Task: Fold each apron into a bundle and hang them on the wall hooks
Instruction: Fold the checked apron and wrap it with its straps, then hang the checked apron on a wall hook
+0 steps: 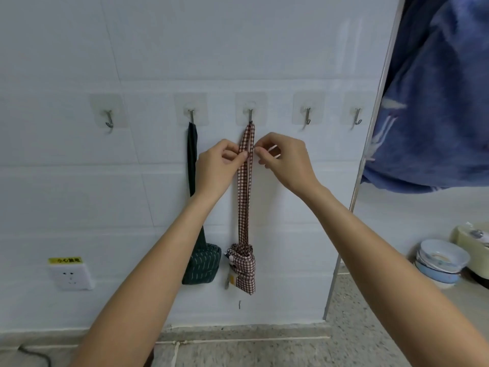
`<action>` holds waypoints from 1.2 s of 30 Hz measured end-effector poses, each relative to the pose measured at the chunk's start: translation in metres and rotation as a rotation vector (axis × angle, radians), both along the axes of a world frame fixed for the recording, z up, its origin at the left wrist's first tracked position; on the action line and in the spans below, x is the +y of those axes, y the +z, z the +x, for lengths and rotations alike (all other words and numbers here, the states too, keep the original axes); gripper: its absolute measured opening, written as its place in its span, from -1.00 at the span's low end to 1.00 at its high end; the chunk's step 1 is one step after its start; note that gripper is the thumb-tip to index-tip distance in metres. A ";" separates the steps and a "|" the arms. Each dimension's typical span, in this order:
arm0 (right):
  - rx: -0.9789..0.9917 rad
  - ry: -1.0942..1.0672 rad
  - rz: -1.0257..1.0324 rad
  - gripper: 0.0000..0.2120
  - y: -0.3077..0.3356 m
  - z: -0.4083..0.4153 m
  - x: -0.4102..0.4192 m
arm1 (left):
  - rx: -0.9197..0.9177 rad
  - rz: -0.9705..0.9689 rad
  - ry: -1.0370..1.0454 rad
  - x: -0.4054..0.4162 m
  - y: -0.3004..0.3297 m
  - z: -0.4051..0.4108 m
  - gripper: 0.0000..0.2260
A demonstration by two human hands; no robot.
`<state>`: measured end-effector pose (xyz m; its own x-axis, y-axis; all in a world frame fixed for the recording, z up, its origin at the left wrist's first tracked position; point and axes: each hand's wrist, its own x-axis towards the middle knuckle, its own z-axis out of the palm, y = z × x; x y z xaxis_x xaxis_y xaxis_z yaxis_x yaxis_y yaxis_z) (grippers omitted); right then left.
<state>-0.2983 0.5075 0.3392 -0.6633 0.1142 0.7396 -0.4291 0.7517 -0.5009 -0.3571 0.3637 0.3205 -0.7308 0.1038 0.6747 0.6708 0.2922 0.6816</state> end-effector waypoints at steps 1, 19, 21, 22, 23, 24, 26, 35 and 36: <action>-0.015 0.041 -0.016 -0.95 -0.005 0.001 -0.001 | -0.017 0.014 -0.034 -0.001 -0.001 -0.001 -0.87; -0.041 -0.254 0.021 -0.89 0.009 -0.012 -0.014 | 0.060 -0.008 0.119 0.011 0.015 0.002 -0.82; -0.060 -0.229 -0.048 -0.89 -0.015 -0.005 -0.013 | 0.027 -0.031 0.079 0.009 -0.004 0.007 -0.84; -0.060 -0.204 -0.102 -0.90 -0.028 0.001 -0.012 | 0.009 -0.033 0.065 0.007 -0.015 0.010 -0.85; -0.062 -0.167 -0.168 -0.89 -0.045 0.007 -0.012 | -0.004 -0.029 0.069 0.003 -0.031 0.013 -0.87; -0.060 -0.127 -0.230 -0.90 -0.060 0.015 -0.013 | -0.006 -0.017 0.074 0.000 -0.046 0.017 -0.89; -0.098 -0.053 -0.313 -0.92 -0.096 0.032 -0.015 | -0.040 0.003 0.037 -0.007 -0.083 0.030 -0.90; -0.283 0.012 -0.125 -0.62 -0.215 0.052 -0.016 | -0.454 -0.197 -0.201 -0.021 -0.202 0.058 -0.55; -0.271 -0.007 -0.124 -0.61 -0.217 0.050 -0.016 | -0.494 -0.192 -0.227 -0.020 -0.202 0.058 -0.53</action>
<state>-0.2481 0.4914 0.1225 -0.8333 0.1981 0.5161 -0.2625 0.6798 -0.6848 -0.2994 0.3435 0.1181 -0.8995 0.3816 0.2129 0.3470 0.3277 0.8788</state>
